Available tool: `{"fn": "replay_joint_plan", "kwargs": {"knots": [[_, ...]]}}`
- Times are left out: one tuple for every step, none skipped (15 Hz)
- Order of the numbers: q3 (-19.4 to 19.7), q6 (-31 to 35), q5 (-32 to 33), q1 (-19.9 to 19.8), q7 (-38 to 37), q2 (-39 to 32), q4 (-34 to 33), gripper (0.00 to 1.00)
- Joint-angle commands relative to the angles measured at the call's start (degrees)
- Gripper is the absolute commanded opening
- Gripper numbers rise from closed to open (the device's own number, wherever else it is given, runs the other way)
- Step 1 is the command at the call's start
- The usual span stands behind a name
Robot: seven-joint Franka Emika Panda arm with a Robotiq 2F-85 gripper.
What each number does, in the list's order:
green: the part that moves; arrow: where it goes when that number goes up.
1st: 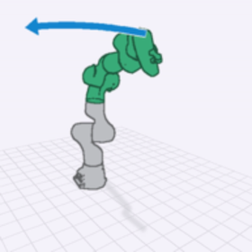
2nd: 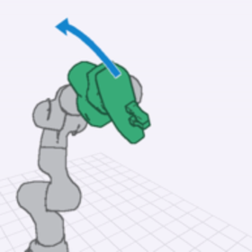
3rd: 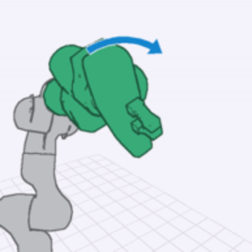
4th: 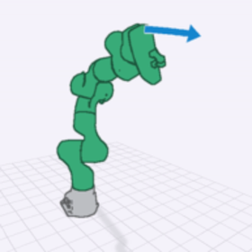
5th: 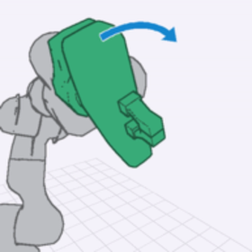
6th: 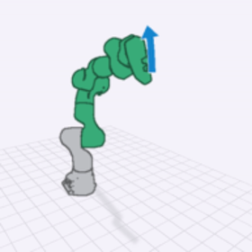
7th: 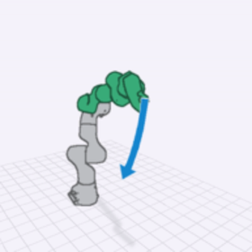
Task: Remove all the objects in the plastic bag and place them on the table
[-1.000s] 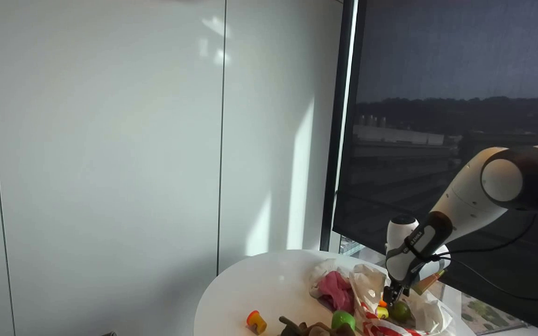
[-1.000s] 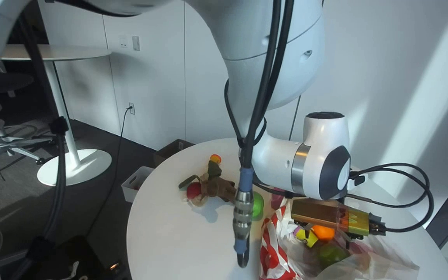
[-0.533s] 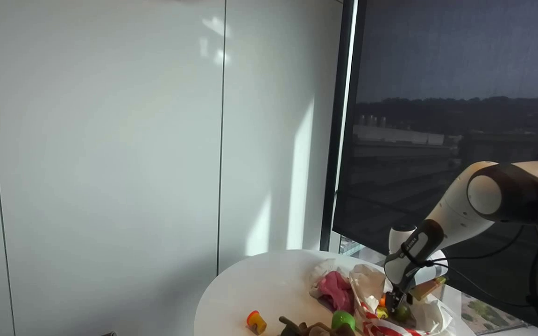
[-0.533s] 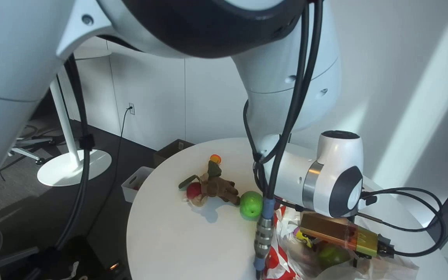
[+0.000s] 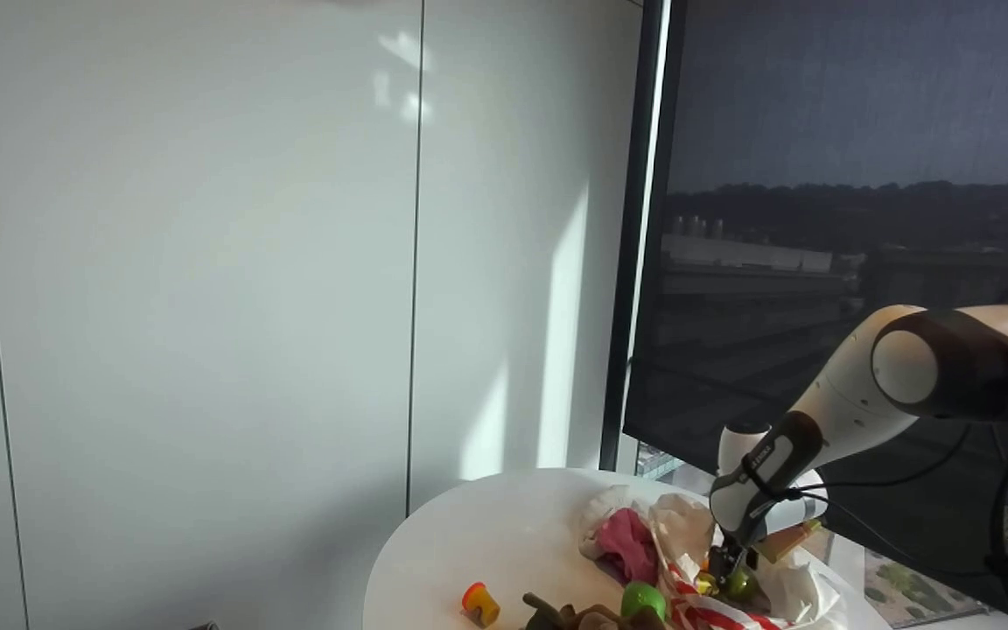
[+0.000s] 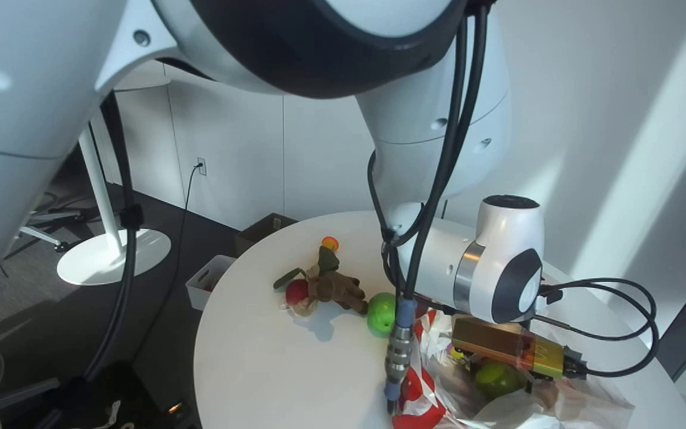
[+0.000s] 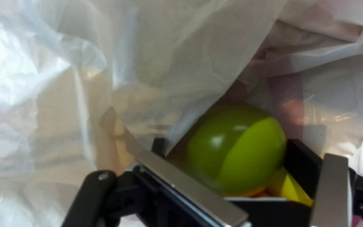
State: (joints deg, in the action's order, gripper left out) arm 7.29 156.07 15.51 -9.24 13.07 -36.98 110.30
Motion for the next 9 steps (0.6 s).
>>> {"fn": "replay_joint_plan", "kwargs": {"knots": [[-0.83, -0.30, -0.52, -0.42, 1.80, 0.62, -0.03, 0.66], [-0.67, -0.32, -0.40, -0.37, 1.73, 0.36, -0.14, 0.58], [-0.77, -0.23, -0.54, -0.48, 1.77, 0.40, -0.13, 0.50], [-0.93, -0.13, -0.64, -0.54, 1.88, 0.62, 0.08, 0.49], [-1.04, 0.00, -0.72, -0.57, 1.95, 0.75, 0.20, 0.48], [-0.98, 0.14, -0.63, -0.43, 1.86, 0.87, 0.27, 0.48], [-0.72, -0.52, -0.28, -0.09, 1.83, 1.31, 0.59, 0.48], [-0.88, -1.59, -0.31, 0.06, 2.05, 2.68, 1.65, 0.48], [-0.76, -1.74, -0.12, 0.35, 1.91, 3.89, 2.68, 0.48]]}}
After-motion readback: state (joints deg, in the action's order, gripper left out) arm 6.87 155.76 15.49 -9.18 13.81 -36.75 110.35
